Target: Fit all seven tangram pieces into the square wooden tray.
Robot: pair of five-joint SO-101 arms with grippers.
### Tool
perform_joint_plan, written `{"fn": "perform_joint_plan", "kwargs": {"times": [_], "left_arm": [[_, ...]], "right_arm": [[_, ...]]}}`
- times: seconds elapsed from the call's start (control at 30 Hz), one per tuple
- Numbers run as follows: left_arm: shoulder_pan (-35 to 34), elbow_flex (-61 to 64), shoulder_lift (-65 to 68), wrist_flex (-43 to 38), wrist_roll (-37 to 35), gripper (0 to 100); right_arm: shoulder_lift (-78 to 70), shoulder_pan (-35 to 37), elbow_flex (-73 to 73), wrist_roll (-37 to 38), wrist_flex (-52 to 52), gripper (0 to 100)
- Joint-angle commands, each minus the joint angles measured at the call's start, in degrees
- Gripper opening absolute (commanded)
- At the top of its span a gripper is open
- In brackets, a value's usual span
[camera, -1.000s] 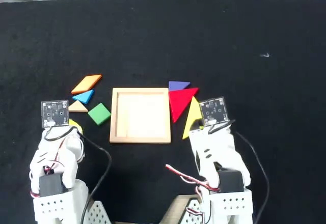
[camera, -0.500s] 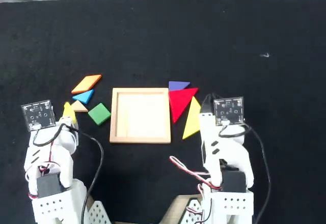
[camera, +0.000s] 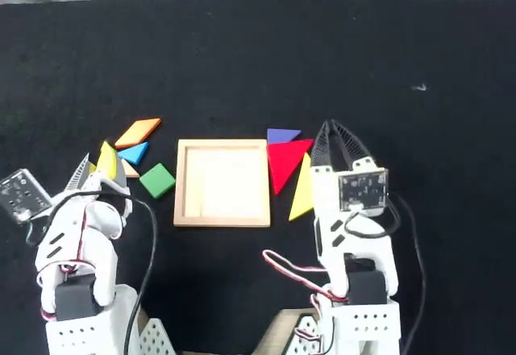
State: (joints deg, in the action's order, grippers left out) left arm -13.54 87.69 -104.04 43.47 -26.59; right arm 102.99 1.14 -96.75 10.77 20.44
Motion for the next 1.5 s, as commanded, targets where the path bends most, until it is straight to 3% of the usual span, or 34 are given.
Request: {"fn": "perform_joint_plan", "kwargs": {"times": [0.0,0.17,0.3,0.6,0.83,0.93,1.07,1.23,1.47], "left_arm": [[1.0,1.2,-0.3,-1.3,6.3,12],[1.0,2.0,-0.3,-1.0,8.6,12],[0.8,3.4,-0.3,-1.2,18.3,11],[4.5,4.4,-0.1,-0.9,19.2,12],[4.9,5.4,-0.2,-1.6,23.8,12],[4.8,7.0,0.0,-3.9,24.4,12],[8.9,9.7,0.1,-6.7,31.0,11],[12.7,8.1,0.1,-2.5,31.4,11],[8.8,-1.4,0.4,4.3,31.3,11]], "right_arm": [[-0.1,1.1,0.0,-0.1,3.2,1.6],[-0.6,1.0,0.0,-0.1,4.7,1.6],[-0.1,0.8,0.0,0.4,7.6,1.6],[-0.3,0.5,0.0,0.4,7.6,1.2],[-0.3,-0.4,0.0,0.3,7.9,1.5],[0.0,-0.4,1.7,0.4,12.5,1.5],[0.0,-0.4,5.8,0.0,18.9,1.5],[0.0,-0.1,4.3,0.0,17.5,1.5],[-0.1,-0.3,0.0,0.4,11.4,1.5]]}}
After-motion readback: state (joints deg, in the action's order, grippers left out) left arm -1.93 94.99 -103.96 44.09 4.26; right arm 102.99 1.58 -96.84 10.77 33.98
